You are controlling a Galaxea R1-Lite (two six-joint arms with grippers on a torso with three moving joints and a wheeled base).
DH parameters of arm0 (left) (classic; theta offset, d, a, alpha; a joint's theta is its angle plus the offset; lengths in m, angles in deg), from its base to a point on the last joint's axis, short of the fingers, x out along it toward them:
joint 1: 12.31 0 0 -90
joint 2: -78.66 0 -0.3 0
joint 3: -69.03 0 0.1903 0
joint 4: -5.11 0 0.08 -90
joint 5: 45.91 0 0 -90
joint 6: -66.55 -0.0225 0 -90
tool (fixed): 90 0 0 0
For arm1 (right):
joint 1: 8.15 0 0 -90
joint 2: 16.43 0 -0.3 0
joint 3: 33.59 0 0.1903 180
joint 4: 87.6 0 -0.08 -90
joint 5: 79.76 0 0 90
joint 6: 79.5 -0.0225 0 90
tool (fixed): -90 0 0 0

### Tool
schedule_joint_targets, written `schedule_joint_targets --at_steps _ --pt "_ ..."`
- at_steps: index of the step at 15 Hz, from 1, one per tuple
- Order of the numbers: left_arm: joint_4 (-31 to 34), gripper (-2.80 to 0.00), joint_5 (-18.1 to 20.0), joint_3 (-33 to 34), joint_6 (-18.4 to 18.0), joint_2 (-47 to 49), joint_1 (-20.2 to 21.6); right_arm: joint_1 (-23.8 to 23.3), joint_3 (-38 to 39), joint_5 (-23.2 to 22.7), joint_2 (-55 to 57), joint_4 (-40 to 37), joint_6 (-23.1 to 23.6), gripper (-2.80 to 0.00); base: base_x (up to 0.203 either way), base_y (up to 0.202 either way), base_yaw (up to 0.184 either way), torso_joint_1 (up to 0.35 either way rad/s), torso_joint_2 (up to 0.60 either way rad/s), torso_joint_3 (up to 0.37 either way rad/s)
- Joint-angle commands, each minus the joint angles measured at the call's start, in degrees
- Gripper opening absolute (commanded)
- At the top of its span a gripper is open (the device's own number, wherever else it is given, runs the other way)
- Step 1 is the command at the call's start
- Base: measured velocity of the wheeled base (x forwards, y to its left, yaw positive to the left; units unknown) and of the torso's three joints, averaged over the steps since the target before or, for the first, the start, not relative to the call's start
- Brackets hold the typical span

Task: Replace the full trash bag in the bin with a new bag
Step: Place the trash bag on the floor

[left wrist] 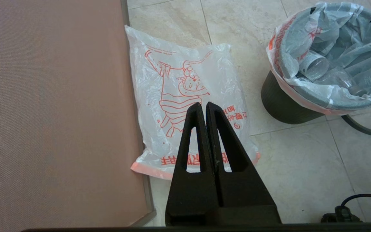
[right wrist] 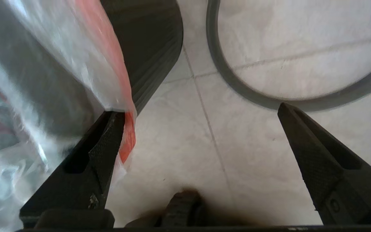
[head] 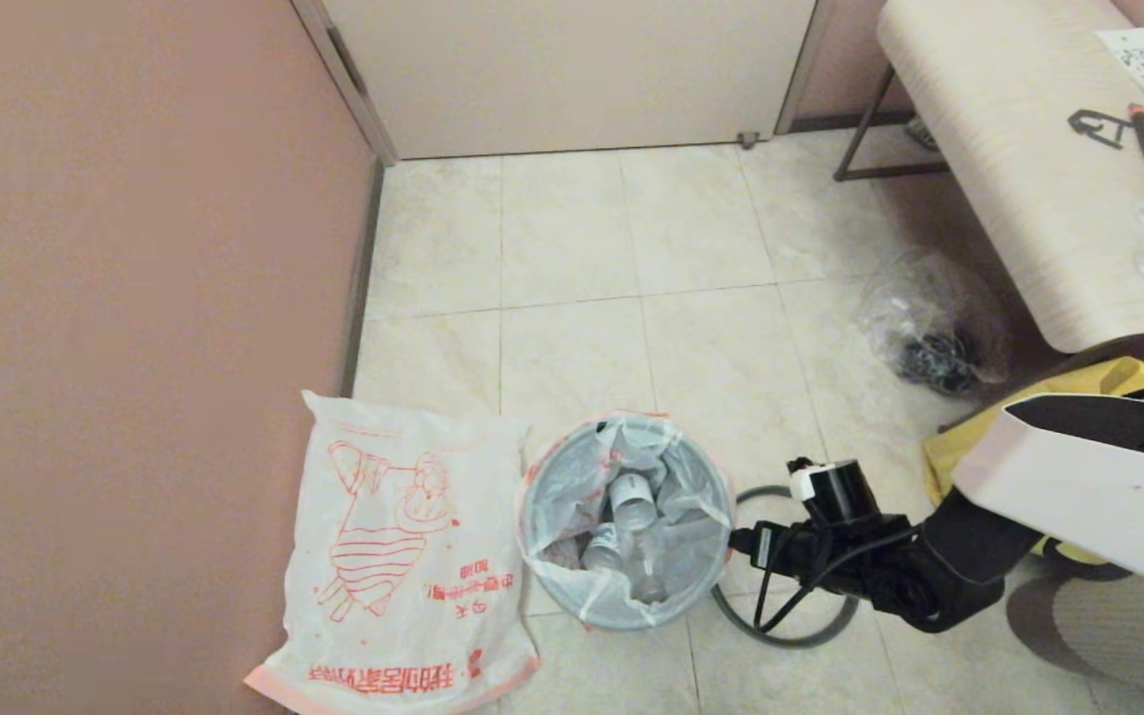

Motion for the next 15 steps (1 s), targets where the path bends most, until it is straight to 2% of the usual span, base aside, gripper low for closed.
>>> schedule_joint_targets --at_steps 1,5,15 --pt "0.00 -2.80 0.00 0.00 -0.03 0.07 0.02 -0.61 -1.10 0.35 1.45 0.13 0.72 0.00 0.000 0.000 0.000 0.000 0.00 0.000" --pt "0.00 -2.80 0.00 0.00 -0.03 0.07 0.02 -1.09 -2.51 5.50 3.89 0.03 4.35 0.00 0.000 0.000 0.000 0.000 0.00 0.000" --pt "0.00 -2.80 0.00 0.00 -0.03 0.07 0.02 -0.98 -6.24 6.71 2.23 -6.23 7.78 0.00 0.000 0.000 0.000 0.000 0.00 0.000"
